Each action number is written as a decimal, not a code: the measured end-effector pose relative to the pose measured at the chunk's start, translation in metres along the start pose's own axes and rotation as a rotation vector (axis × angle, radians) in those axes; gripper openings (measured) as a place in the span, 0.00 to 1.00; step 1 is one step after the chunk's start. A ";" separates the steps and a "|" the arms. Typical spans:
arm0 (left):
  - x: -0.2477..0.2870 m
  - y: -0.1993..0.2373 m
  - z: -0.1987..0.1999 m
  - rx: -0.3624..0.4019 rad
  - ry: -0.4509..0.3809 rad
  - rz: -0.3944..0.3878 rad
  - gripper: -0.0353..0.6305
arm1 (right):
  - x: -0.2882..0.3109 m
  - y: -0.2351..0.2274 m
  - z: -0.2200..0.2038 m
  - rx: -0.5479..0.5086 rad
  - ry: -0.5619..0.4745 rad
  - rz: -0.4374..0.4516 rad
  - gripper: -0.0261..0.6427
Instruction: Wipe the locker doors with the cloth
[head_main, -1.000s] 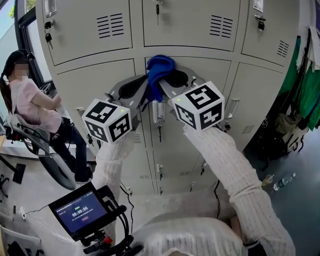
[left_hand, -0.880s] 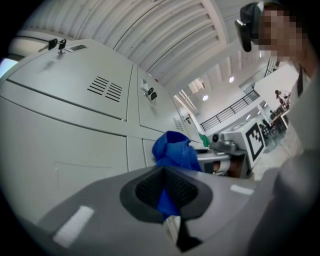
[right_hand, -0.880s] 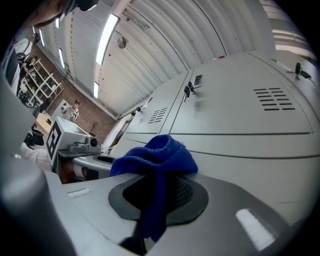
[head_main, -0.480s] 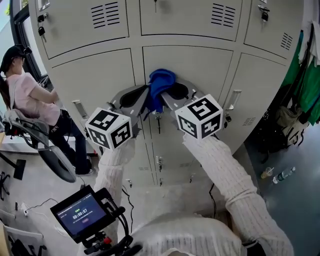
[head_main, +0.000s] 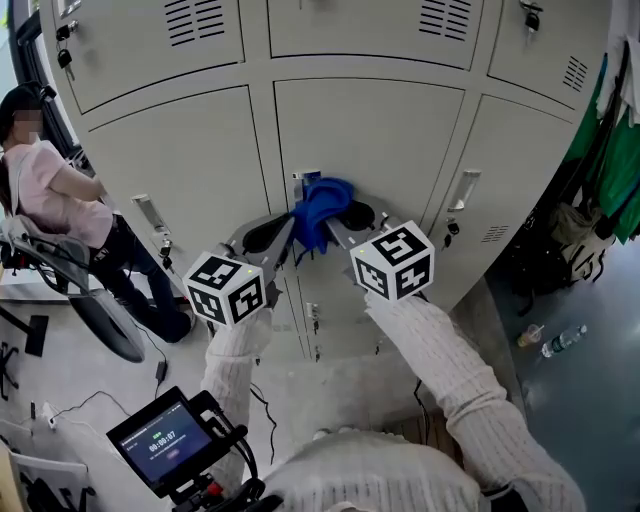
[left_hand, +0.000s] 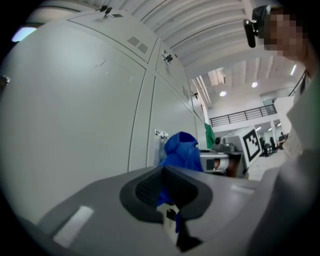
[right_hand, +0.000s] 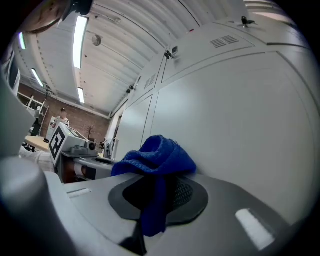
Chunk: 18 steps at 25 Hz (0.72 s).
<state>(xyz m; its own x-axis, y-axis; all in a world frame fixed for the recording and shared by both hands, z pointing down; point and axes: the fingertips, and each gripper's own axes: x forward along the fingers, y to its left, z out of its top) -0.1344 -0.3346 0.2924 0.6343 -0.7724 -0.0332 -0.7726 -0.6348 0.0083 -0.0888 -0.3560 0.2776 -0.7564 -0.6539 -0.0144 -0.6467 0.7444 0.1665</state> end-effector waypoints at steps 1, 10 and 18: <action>0.000 -0.001 -0.009 -0.010 0.015 -0.002 0.06 | 0.000 0.001 -0.009 -0.001 0.019 -0.001 0.11; -0.005 -0.010 -0.082 -0.133 0.114 0.005 0.06 | -0.005 0.006 -0.084 0.091 0.128 -0.016 0.11; 0.000 -0.029 -0.131 -0.240 0.170 -0.012 0.06 | -0.009 0.006 -0.146 0.226 0.230 -0.047 0.11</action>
<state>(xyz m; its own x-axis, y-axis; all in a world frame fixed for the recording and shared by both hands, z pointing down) -0.1086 -0.3189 0.4226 0.6542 -0.7446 0.1330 -0.7495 -0.6146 0.2461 -0.0717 -0.3649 0.4228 -0.6999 -0.6825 0.2104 -0.7052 0.7070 -0.0525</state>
